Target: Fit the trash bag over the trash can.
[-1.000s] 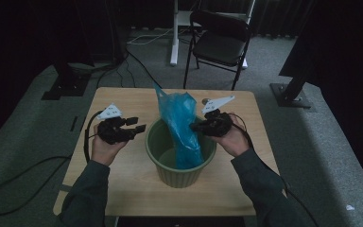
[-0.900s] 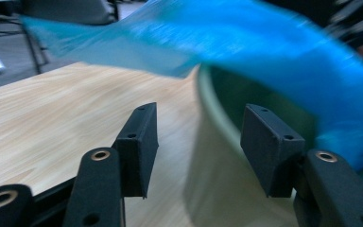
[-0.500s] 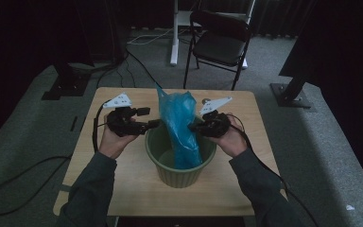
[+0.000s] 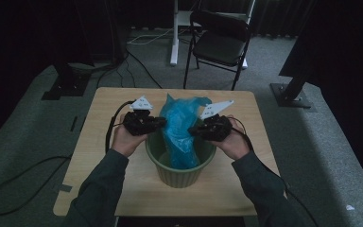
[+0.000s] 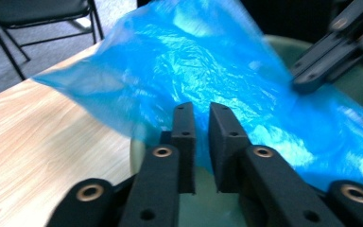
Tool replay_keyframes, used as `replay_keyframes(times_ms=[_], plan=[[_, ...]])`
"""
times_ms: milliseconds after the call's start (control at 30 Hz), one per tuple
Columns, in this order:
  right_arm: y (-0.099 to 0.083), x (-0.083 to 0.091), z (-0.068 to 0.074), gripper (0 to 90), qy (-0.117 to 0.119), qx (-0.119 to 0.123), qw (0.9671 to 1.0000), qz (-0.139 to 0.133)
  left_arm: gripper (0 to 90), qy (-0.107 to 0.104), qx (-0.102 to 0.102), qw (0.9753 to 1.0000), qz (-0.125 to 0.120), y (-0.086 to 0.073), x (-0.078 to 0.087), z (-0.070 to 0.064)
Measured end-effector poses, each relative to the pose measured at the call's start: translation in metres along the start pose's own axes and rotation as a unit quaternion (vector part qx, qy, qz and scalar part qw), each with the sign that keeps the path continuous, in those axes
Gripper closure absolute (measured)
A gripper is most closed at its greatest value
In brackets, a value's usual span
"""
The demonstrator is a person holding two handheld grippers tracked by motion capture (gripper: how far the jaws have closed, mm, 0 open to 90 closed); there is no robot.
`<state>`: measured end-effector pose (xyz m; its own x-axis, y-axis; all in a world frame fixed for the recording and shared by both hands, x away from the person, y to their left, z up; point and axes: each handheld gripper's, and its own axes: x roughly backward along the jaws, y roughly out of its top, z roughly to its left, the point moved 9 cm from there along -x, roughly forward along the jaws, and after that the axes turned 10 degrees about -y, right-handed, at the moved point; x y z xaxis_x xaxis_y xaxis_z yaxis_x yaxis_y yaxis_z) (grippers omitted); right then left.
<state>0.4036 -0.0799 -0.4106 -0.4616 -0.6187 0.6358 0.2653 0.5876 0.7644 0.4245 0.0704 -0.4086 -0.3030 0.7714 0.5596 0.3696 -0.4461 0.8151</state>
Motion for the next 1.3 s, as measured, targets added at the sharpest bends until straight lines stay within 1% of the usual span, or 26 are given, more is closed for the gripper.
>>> replay_keyframes(times_ms=[33,100,133,200,267,333,367,467,533,567,700,800,867,900,967,1000,1033,1100,1133,1200,1300], plan=[[-0.001,0.001,0.001,85.9,0.002,0.0,1.0,0.001,83.9,0.001,-0.005,1.0,0.003,-0.001,0.0,-0.001],[-0.003,0.005,0.0,77.3,0.006,-0.003,1.0,-0.001,84.7,0.002,-0.017,0.9998,0.007,-0.003,0.001,-0.005],[-0.002,0.006,-0.002,72.1,0.007,-0.009,0.9999,-0.004,85.0,0.001,-0.021,0.9997,0.011,-0.004,0.001,-0.006],[-0.002,0.008,-0.009,67.4,0.0,-0.024,0.9997,-0.007,85.2,0.001,-0.027,0.9995,0.015,-0.006,0.0,-0.008],[0.001,0.009,-0.016,65.9,-0.001,-0.043,0.999,-0.013,85.3,0.004,-0.03,0.9994,0.018,-0.008,0.0,-0.008],[0.004,0.01,-0.024,65.1,-0.002,-0.061,0.9979,-0.02,85.2,0.002,-0.027,0.9995,0.014,-0.01,-0.001,-0.008],[0.005,0.009,-0.029,64.5,-0.006,-0.072,0.9971,-0.024,85.3,0.003,-0.027,0.9995,0.014,-0.011,-0.001,-0.008],[0.01,0.008,-0.041,61.5,-0.01,-0.108,0.9935,-0.036,85.2,0.001,-0.03,0.9994,0.016,-0.013,-0.003,-0.008],[0.012,0.007,-0.048,59.9,-0.013,-0.128,0.9909,-0.041,85.3,0.004,-0.03,0.9994,0.018,-0.015,-0.004,-0.008],[0.013,0.006,-0.049,59.8,-0.013,-0.132,0.9903,-0.042,85.3,0.003,-0.03,0.9994,0.019,-0.015,-0.004,-0.009],[0.021,0.005,-0.052,57.4,-0.019,-0.134,0.9897,-0.047,85.7,0.003,-0.034,0.9992,0.021,-0.015,-0.006,-0.009],[0.029,0.003,-0.055,56.9,-0.026,-0.14,0.9884,-0.054,85.9,0.004,-0.037,0.9991,0.022,-0.015,-0.006,-0.01],[0.031,-0.003,-0.059,56.5,-0.034,-0.143,0.9881,-0.046,85.9,0.004,-0.037,0.9991,0.022,-0.015,-0.006,-0.011],[0.031,-0.006,-0.06,56.5,-0.04,-0.142,0.9883,-0.04,85.8,0.003,-0.038,0.999,0.022,-0.015,-0.006,-0.012],[0.03,-0.013,-0.06,57.6,-0.044,-0.139,0.989,-0.026,85.9,0.004,-0.039,0.999,0.023,-0.016,-0.006,-0.012],[0.028,-0.016,-0.06,61.0,-0.042,-0.139,0.9893,-0.019,85.9,0.004,-0.039,0.999,0.024,-0.016,-0.006,-0.012],[0.026,-0.019,-0.058,67.6,-0.04,-0.137,0.9897,-0.012,85.9,0.005,-0.039,0.9989,0.024,-0.016,-0.006,-0.012],[0.024,-0.02,-0.052,80.2,-0.031,-0.122,0.9921,-0.005,85.8,0.006,-0.042,0.9988,0.027,-0.017,-0.005,-0.011],[0.023,-0.02,-0.048,84.5,-0.025,-0.112,0.9933,-0.004,85.8,0.006,-0.041,0.9988,0.027,-0.018,-0.005,-0.012],[0.023,-0.017,-0.038,88.7,-0.015,-0.093,0.9955,-0.003,84.6,0.007,-0.042,0.9988,0.025,-0.018,-0.004,-0.011],[0.021,-0.011,-0.023,89.5,-0.007,-0.063,0.998,-0.001,80.2,0.017,-0.038,0.999,0.017,-0.017,-0.001,-0.009]])
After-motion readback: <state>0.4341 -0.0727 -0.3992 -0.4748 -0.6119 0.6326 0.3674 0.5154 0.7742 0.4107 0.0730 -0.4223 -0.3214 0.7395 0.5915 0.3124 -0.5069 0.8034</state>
